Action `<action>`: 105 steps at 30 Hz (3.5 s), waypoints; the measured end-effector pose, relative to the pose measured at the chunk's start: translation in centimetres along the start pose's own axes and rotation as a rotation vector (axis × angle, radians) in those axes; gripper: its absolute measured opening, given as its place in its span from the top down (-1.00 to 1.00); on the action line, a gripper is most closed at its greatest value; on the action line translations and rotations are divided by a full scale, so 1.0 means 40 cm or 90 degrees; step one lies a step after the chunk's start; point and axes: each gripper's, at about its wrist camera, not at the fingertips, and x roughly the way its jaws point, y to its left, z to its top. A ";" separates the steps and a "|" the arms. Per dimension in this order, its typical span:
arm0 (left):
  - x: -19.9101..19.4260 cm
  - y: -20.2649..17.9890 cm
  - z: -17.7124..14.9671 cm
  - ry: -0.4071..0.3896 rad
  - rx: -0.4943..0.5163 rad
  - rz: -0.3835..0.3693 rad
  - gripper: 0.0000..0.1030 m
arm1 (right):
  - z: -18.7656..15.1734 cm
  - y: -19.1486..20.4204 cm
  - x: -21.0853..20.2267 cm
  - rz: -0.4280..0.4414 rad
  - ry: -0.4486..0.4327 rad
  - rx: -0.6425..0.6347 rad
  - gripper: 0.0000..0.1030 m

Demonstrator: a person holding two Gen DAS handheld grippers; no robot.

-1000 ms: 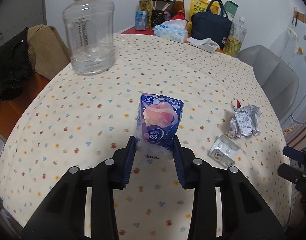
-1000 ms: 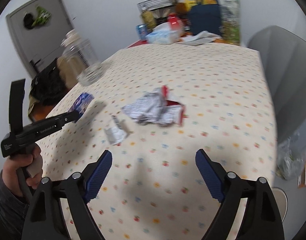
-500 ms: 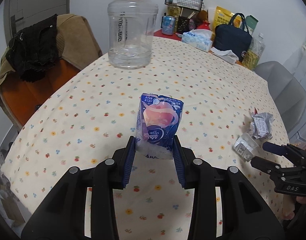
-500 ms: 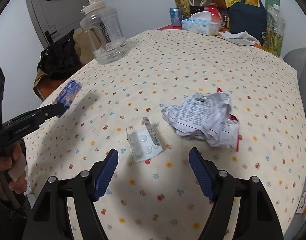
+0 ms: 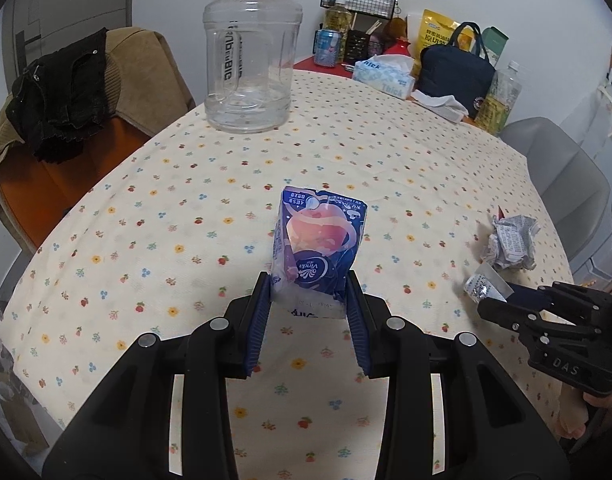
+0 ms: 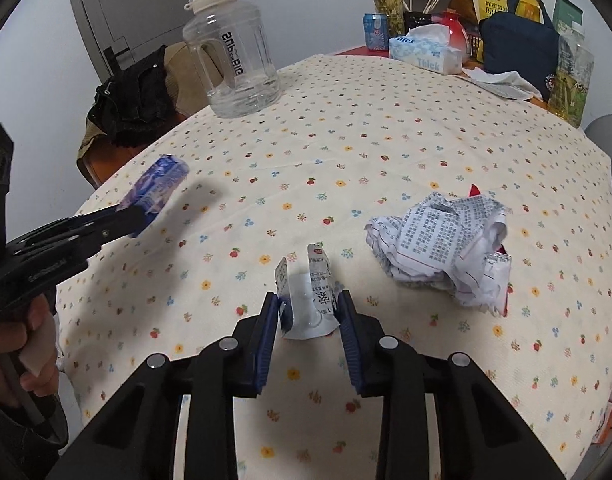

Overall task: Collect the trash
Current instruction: 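Grasp the silver blister pack with the right tool while the left tool holds the tissue pack, then carry the tissue pack and the blister pack with both tools to the bin, then open the left tool over the bin while the right tool releases the blister pack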

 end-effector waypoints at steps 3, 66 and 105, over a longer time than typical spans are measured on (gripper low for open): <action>0.000 -0.025 0.003 -0.002 0.005 -0.015 0.29 | -0.014 -0.010 -0.034 -0.001 -0.010 0.011 0.41; 0.016 -0.983 -0.104 0.075 0.351 -0.386 0.29 | -0.602 -0.683 -0.599 -0.378 -0.147 0.491 0.17; -0.021 -1.375 -0.346 0.155 0.535 -0.465 -0.72 | -0.929 -0.739 -0.843 -0.487 -0.214 0.659 -0.52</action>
